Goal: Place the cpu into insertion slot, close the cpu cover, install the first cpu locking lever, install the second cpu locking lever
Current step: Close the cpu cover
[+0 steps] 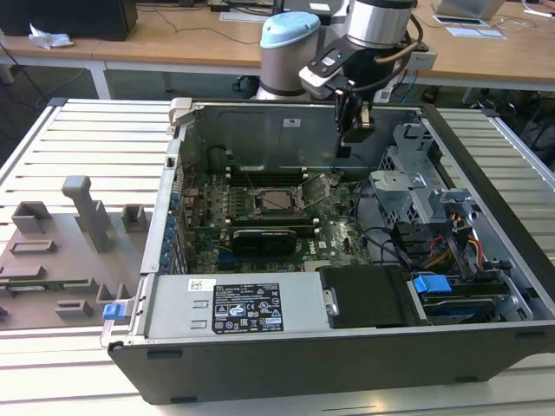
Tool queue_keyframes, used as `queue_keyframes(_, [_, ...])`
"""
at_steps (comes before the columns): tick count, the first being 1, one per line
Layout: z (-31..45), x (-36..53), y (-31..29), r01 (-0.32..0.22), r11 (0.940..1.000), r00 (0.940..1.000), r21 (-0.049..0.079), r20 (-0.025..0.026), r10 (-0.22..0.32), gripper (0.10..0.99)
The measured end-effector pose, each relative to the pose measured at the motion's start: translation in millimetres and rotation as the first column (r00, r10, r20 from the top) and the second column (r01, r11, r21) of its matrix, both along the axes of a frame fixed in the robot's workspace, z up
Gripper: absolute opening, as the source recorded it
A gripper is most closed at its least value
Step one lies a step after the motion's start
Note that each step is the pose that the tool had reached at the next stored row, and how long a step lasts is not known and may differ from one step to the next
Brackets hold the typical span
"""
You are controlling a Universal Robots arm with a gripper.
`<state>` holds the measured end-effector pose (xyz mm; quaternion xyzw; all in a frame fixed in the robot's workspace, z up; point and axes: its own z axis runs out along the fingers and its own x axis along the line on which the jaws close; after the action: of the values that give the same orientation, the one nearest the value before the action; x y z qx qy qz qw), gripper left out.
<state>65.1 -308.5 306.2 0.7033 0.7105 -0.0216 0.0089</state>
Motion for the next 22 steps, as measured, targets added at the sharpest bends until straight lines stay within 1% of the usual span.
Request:
queue_keyframes(4, [0.0,8.7,0.1,0.0,1.0,1.0,0.0,-0.0007,0.0,0.106])
queue_keyframes(5, [0.0,13.1,0.2,0.0,1.0,1.0,0.0,-0.001,0.0,0.106])
queue_keyframes(7, [-0.1,28.3,0.7,0.0,1.0,1.0,0.0,-0.0021,0.0,0.106])
queue_keyframes(8, [-0.4,29.5,0.8,0.0,1.0,1.0,0.0,-0.0024,0.0,0.106])
queue_keyframes(11, [-5.5,29.3,0.7,0.0,1.0,1.0,0.0,-0.0025,0.0,0.106])
queue_keyframes(15, [-12.0,26.4,0.8,0.0,1.0,1.0,0.0,-0.0025,0.0,0.106])
queue_keyframes(22, [-22.8,26.2,0.7,0.0,1.0,1.0,0.0,-0.0025,0.0,0.106])
